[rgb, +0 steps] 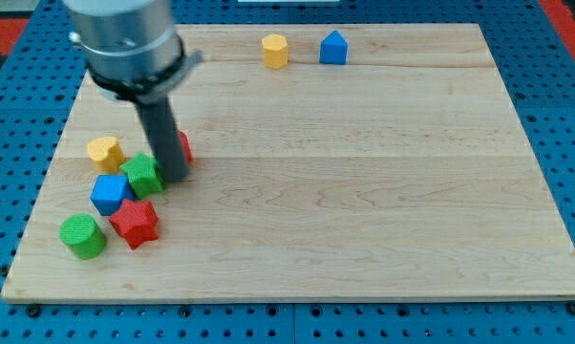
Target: Move the red circle to the left of the yellow hexagon
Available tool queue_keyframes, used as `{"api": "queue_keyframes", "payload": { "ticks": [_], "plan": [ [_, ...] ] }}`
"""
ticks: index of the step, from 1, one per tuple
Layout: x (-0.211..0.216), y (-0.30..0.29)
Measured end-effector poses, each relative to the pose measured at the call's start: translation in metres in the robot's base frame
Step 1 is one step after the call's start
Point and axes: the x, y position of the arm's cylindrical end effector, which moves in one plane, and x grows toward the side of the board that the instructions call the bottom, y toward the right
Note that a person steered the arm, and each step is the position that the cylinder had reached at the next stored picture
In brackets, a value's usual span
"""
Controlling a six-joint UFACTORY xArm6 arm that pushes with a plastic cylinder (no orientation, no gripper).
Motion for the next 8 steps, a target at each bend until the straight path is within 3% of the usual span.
{"api": "queue_keyframes", "payload": {
  "ticks": [1,2,4,7,8],
  "plan": [
    [-0.046,-0.046],
    [-0.081,-0.001],
    [-0.028,0.006],
    [-0.010,0.087],
    [-0.056,0.083]
  ]
}}
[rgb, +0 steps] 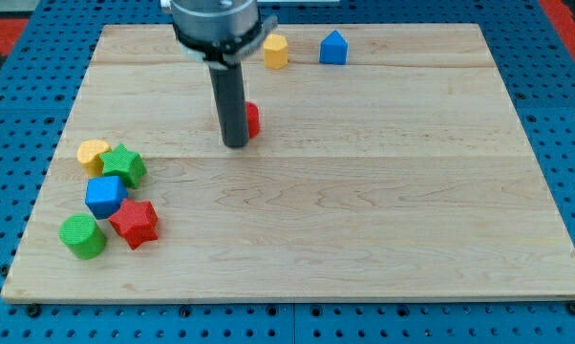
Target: Move the red circle to the left of the yellow hexagon
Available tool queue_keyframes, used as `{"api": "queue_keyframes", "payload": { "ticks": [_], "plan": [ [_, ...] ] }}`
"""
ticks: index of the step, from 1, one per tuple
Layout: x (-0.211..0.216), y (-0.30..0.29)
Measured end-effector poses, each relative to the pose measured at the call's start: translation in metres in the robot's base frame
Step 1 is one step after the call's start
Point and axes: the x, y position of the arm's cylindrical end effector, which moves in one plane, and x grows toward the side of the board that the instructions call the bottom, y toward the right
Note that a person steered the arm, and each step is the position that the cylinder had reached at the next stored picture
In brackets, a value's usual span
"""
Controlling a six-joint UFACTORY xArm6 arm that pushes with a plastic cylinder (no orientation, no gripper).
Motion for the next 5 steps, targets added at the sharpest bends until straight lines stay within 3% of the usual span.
{"api": "queue_keyframes", "payload": {
  "ticks": [2,3,5],
  "plan": [
    [-0.026,0.041],
    [-0.075,-0.011],
    [-0.097,-0.052]
  ]
}}
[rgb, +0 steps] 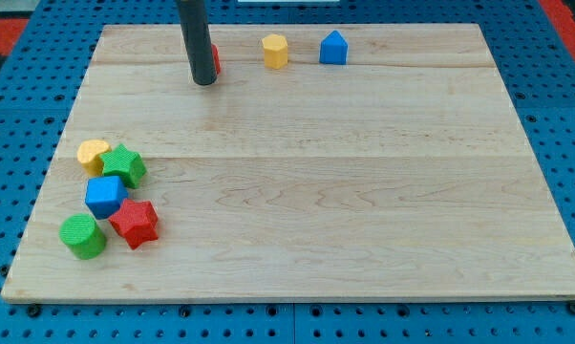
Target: Move the red circle to the left of the yellow hexagon
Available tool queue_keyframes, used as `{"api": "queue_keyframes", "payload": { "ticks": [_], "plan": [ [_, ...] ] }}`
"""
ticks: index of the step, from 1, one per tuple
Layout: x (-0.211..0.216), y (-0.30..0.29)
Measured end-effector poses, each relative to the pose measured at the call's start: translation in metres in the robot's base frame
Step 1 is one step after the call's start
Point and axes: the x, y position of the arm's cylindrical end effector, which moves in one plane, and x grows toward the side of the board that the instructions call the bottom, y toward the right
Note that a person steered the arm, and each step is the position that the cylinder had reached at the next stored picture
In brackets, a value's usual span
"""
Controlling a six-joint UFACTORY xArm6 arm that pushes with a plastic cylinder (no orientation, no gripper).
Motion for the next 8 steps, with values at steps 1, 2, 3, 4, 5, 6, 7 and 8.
{"api": "queue_keyframes", "payload": {
  "ticks": [1,2,3,4,5,6,7,8],
  "plan": [
    [-0.020,-0.012],
    [-0.022,-0.012],
    [-0.022,-0.012],
    [-0.022,-0.012],
    [-0.022,-0.012],
    [-0.019,-0.009],
    [-0.018,-0.009],
    [0.003,0.008]
  ]
}}
